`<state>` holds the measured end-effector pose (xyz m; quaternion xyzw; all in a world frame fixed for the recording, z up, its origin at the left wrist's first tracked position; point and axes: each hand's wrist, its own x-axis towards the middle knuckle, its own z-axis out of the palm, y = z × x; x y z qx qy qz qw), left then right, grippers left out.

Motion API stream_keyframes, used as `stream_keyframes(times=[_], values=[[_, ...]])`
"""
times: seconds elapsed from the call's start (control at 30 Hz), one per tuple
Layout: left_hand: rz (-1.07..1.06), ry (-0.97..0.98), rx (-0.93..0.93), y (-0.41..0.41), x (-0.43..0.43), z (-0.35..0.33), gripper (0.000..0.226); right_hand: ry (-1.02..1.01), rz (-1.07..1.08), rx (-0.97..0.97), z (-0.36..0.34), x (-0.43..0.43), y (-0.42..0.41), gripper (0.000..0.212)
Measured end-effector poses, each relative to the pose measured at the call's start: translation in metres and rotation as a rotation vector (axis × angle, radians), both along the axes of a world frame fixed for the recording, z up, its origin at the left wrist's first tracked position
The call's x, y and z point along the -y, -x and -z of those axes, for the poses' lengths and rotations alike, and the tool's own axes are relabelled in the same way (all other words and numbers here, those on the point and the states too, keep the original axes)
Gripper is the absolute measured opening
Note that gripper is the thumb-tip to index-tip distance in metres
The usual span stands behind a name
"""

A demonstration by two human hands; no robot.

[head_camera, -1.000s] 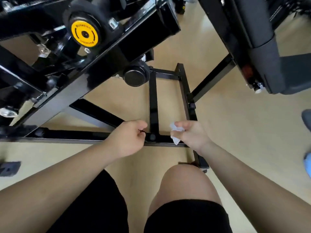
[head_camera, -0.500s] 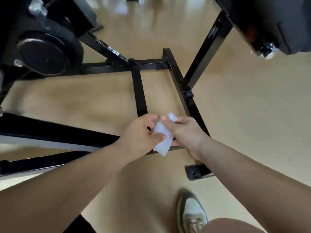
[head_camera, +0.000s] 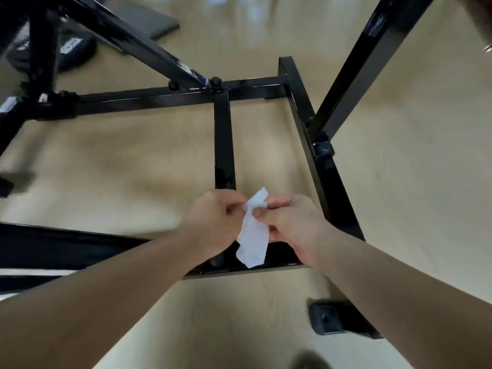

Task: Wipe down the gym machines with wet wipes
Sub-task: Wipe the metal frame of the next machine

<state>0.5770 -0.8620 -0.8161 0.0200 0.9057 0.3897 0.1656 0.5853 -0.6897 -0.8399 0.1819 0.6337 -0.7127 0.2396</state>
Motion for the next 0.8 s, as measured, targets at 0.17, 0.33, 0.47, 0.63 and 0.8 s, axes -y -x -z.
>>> stream_keyframes(times=[0.17,0.33,0.47,0.63,0.8], values=[[-0.265,-0.192,0.147,0.029,-0.002,0.015,0.016,-0.070,-0.024,-0.049,0.020,-0.008,0.035,0.011],[-0.054,-0.293,0.293,0.043,-0.014,0.022,0.023,-0.024,-0.066,-0.052,0.029,-0.006,0.068,0.028],[-0.095,-0.203,0.202,0.064,-0.018,0.032,0.016,-0.021,-0.239,-0.075,0.036,-0.017,0.094,0.020],[-0.154,-0.115,0.191,0.092,-0.008,0.042,0.016,-0.074,-0.371,-0.205,0.044,-0.024,0.120,0.017],[-0.317,-0.179,0.185,0.108,0.003,0.042,0.024,-0.193,-0.408,-0.216,0.064,-0.018,0.131,0.031]])
